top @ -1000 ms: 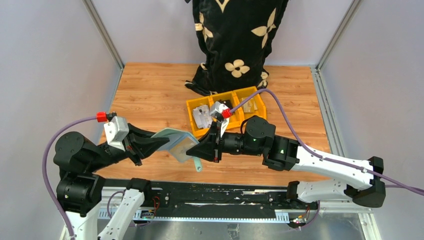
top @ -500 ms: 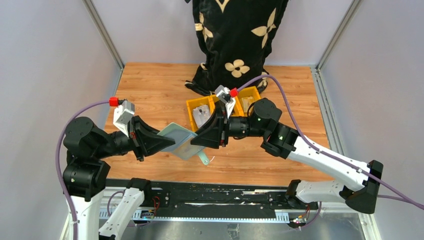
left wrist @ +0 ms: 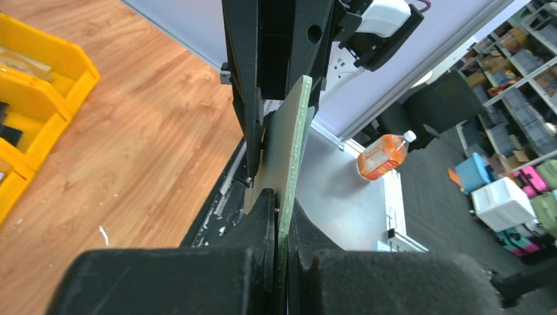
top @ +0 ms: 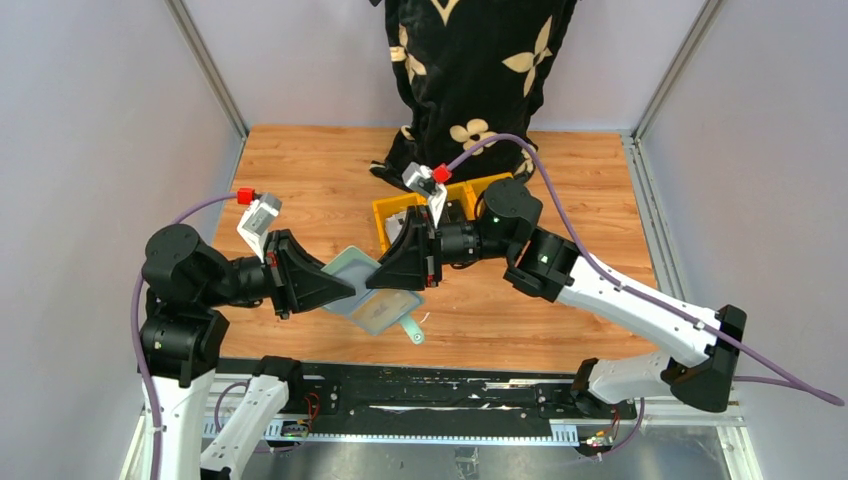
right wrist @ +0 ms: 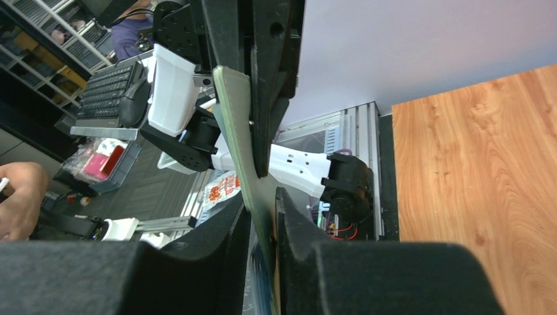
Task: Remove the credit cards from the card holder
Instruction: Remove the credit card from the card holder.
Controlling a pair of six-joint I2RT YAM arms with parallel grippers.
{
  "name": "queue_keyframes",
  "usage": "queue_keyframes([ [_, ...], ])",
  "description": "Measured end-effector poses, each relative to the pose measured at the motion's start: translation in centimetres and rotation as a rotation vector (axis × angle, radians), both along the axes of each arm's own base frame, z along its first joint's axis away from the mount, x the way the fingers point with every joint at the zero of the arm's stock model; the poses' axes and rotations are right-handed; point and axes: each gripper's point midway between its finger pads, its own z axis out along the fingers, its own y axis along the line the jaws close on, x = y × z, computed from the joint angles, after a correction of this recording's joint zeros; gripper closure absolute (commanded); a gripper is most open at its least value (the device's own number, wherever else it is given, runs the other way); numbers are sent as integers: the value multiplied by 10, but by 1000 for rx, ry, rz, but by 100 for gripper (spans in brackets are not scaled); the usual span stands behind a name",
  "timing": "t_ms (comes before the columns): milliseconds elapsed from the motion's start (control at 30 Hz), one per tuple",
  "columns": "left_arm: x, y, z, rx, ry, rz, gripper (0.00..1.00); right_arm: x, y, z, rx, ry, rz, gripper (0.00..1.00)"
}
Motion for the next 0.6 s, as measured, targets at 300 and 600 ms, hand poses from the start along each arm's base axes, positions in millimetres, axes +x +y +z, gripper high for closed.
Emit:
queue_keyframes([
  [300, -3, -2, -6, -4, 56, -47, 55, -6, 9, -2, -31, 53, 71, 100],
  [600, -5, -1, -12, 4, 51, -32, 24, 10, 4, -7, 30, 153, -70, 100],
])
